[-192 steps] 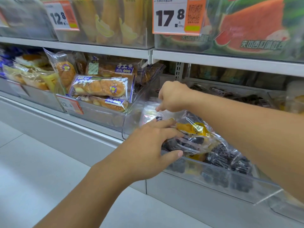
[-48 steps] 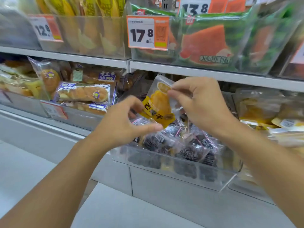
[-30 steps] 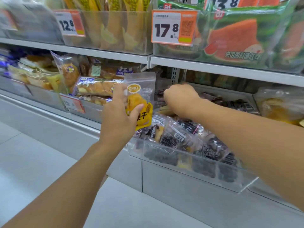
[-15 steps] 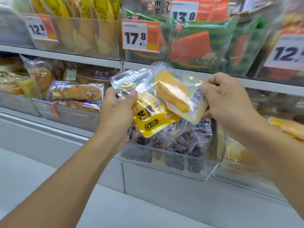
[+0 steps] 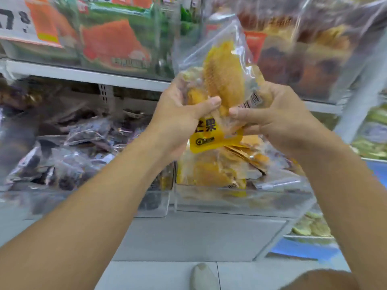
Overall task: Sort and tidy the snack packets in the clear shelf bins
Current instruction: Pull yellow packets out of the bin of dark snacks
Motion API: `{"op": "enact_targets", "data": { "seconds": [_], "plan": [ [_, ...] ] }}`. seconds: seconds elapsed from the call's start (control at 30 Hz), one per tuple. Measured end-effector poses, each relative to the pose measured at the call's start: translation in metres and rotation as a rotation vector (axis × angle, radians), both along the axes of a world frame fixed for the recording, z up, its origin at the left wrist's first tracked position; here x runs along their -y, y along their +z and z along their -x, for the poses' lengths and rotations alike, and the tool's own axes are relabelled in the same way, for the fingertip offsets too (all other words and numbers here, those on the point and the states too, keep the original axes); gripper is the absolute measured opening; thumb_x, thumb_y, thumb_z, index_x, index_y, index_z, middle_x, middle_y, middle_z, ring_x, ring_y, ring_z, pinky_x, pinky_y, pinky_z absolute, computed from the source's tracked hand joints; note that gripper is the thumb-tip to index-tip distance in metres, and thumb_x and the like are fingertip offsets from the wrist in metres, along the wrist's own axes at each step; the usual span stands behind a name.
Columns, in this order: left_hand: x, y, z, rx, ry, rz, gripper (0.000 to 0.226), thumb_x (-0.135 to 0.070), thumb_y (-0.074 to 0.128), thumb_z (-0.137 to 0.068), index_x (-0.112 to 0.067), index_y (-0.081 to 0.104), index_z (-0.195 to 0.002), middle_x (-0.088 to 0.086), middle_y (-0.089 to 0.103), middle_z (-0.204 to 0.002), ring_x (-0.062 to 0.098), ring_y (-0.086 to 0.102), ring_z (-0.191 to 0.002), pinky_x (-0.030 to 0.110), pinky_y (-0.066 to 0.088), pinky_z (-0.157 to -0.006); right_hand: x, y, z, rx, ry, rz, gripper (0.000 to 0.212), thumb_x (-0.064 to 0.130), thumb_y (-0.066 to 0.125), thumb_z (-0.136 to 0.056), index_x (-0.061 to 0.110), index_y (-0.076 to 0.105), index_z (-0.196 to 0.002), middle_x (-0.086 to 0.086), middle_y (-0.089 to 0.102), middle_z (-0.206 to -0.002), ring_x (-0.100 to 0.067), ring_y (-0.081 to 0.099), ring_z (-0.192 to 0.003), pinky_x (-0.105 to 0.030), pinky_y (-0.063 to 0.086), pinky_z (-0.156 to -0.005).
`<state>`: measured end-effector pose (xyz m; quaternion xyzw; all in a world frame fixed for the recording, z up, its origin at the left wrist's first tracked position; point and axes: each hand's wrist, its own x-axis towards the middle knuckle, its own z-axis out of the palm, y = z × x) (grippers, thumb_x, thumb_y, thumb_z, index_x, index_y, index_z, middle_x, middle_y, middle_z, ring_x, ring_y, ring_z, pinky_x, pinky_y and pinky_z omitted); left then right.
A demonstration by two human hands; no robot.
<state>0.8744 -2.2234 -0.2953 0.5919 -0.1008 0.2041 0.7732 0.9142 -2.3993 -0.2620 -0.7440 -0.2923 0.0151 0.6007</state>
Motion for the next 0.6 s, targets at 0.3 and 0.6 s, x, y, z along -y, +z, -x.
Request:
{"op": "enact_targets", "data": {
  "seconds": [0.3, 0.6],
  "plan": [
    [-0.025, -0.042, 0.007, -0.209, 0.341, -0.985, 0.069, -0.053, 0.086, -0.067, -0.030, 0.053, -0.123, -0.014, 0.061, -0.104, 0.009, 0.059, -0.096, 0.022, 0.046, -0.082, 0.034, -0.019, -0.026, 0.405, -0.215, 0.320, 0.016, 0.015, 0.086, -0.075, 0.005, 0.075, -0.082, -0.001, 0.072, -0.064, -0.018, 0.070, -0.057, -0.036, 0.056, -0.055],
    [-0.046, -0.060, -0.010, -0.081, 0.560, -1.159, 0.012, -0.033, 0.080, -0.083, -0.030, 0.070, -0.078, -0.010, 0.053, -0.093, 0.013, 0.054, -0.093, 0.030, 0.045, -0.085, 0.030, -0.005, -0.014, 0.429, -0.295, 0.293, 0.019, 0.021, 0.090, -0.071, 0.010, 0.075, -0.075, -0.006, 0.072, -0.064, -0.023, 0.070, -0.059, -0.043, 0.059, -0.058]
  ]
}}
